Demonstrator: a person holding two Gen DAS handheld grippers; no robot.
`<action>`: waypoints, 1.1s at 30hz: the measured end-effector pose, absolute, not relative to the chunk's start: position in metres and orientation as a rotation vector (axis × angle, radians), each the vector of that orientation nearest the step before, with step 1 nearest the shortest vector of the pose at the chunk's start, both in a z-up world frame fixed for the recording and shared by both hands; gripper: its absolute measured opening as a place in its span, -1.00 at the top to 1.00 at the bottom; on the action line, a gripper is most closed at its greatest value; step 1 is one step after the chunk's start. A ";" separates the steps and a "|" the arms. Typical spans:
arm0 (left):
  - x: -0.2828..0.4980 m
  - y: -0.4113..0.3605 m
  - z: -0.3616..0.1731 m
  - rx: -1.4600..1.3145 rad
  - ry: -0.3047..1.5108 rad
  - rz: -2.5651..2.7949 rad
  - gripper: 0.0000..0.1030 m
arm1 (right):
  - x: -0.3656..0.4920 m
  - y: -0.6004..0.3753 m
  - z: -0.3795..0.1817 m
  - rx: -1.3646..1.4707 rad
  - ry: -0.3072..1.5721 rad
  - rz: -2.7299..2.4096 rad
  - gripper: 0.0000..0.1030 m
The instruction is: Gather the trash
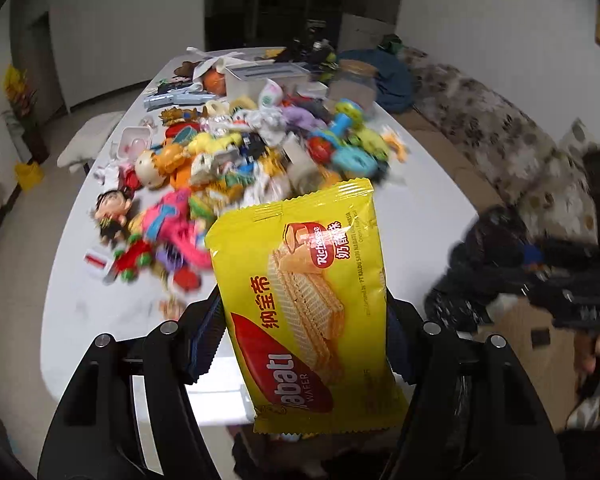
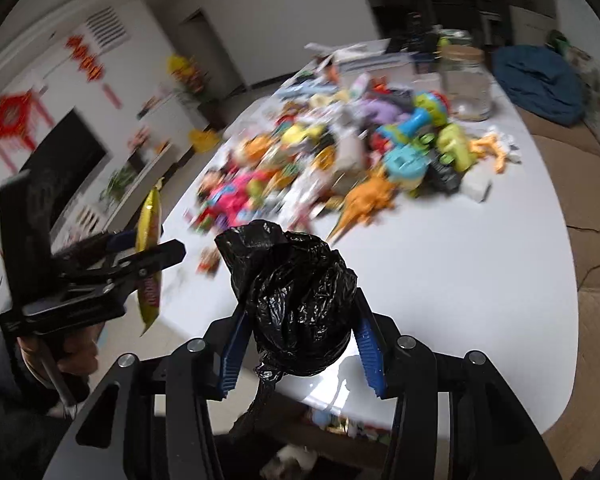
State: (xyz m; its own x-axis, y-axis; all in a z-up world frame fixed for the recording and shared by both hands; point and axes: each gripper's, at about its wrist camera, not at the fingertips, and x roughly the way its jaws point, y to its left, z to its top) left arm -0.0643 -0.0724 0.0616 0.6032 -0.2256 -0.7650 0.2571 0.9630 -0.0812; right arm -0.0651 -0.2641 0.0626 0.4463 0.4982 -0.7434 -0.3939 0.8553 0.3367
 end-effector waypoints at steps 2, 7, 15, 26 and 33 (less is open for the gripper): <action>-0.095 -0.073 0.048 0.064 0.909 -0.290 -0.28 | -0.082 -0.260 0.052 0.093 1.004 0.584 0.07; -0.132 -0.073 -0.009 0.045 1.075 -0.285 -0.28 | -0.114 -0.247 0.001 -0.009 1.153 0.636 0.07; -0.142 -0.082 -0.097 0.002 1.325 -0.281 -0.32 | -0.129 -0.235 -0.095 -0.077 1.364 0.638 -0.04; -0.140 -0.077 -0.126 0.055 1.431 -0.255 -0.60 | -0.131 -0.233 -0.103 -0.068 1.395 0.609 -0.22; -0.122 -0.052 -0.080 0.044 1.348 -0.229 -0.60 | -0.098 -0.230 -0.048 -0.050 1.265 0.606 -0.31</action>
State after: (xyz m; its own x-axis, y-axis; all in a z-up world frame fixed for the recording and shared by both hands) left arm -0.1220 -0.0520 -0.0799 0.2020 -0.1391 -0.9695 0.1894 0.9767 -0.1007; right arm -0.0983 -0.2298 -0.0479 0.1678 0.3991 -0.9014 -0.4525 0.8435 0.2893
